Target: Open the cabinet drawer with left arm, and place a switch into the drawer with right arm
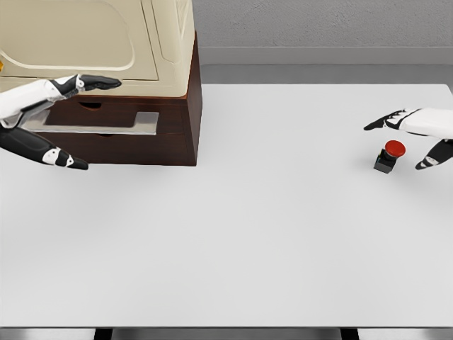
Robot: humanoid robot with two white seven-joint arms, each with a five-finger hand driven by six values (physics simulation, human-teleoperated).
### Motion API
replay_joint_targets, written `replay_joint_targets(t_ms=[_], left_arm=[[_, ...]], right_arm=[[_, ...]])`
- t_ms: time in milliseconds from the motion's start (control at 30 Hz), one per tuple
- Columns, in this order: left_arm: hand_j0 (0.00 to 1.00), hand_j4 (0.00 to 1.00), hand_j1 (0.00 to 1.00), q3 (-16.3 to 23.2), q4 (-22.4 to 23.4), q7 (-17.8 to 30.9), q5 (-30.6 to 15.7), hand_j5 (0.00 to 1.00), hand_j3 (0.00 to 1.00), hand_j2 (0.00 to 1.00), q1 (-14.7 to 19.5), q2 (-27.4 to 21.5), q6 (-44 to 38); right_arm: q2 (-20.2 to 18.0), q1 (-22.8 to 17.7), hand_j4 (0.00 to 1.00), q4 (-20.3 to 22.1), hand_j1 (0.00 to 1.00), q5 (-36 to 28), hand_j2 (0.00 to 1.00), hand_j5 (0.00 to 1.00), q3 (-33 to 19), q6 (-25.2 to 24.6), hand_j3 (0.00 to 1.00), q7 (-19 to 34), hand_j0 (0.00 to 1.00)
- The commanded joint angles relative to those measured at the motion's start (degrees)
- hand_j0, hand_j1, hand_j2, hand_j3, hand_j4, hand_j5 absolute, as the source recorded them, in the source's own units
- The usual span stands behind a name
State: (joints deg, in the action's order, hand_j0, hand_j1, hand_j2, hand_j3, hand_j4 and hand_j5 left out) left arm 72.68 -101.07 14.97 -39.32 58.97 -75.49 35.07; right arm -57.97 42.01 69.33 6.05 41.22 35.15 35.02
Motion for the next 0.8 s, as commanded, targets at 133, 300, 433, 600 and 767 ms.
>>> replay_joint_targets(t_ms=[133, 300, 433, 600, 767], left_arm=[[0.95, 0.95, 0.95, -0.08, -0.01, 15.79, 0.56, 0.95, 0.95, 0.95, 2.55, -0.54, -0.07], [1.00, 1.00, 1.00, -0.26, -0.01, 19.31, 0.74, 1.00, 1.00, 1.00, 5.89, -0.01, -3.78], [1.00, 1.00, 1.00, -0.52, -0.01, 18.96, 0.92, 1.00, 1.00, 1.00, 7.47, 0.17, -5.80], [1.00, 1.00, 1.00, -1.84, -0.01, 20.03, 1.27, 1.00, 1.00, 1.00, 9.32, 2.45, -16.25], [1.00, 1.00, 1.00, -1.93, 0.08, 20.03, -0.05, 1.00, 1.00, 1.00, 10.64, 3.60, -23.29]], right_arm=[[3.92, 0.26, 1.00, -4.73, 1.00, 3.35, 1.00, 1.00, 0.00, -0.15, 1.00, -0.02, 1.00], [5.50, 0.62, 1.00, -6.05, 1.00, 5.81, 1.00, 1.00, 0.00, -0.96, 1.00, -0.02, 1.00], [7.00, 0.62, 1.00, -6.93, 1.00, 5.90, 1.00, 1.00, 0.08, -0.88, 1.00, -0.02, 1.00], [7.79, 0.70, 1.00, -7.19, 1.00, 5.99, 1.00, 1.00, 0.08, -1.93, 1.00, -0.02, 1.00], [7.79, 0.88, 1.00, -7.98, 1.00, 8.01, 1.00, 1.00, 0.00, -2.99, 1.00, -0.02, 1.00]])
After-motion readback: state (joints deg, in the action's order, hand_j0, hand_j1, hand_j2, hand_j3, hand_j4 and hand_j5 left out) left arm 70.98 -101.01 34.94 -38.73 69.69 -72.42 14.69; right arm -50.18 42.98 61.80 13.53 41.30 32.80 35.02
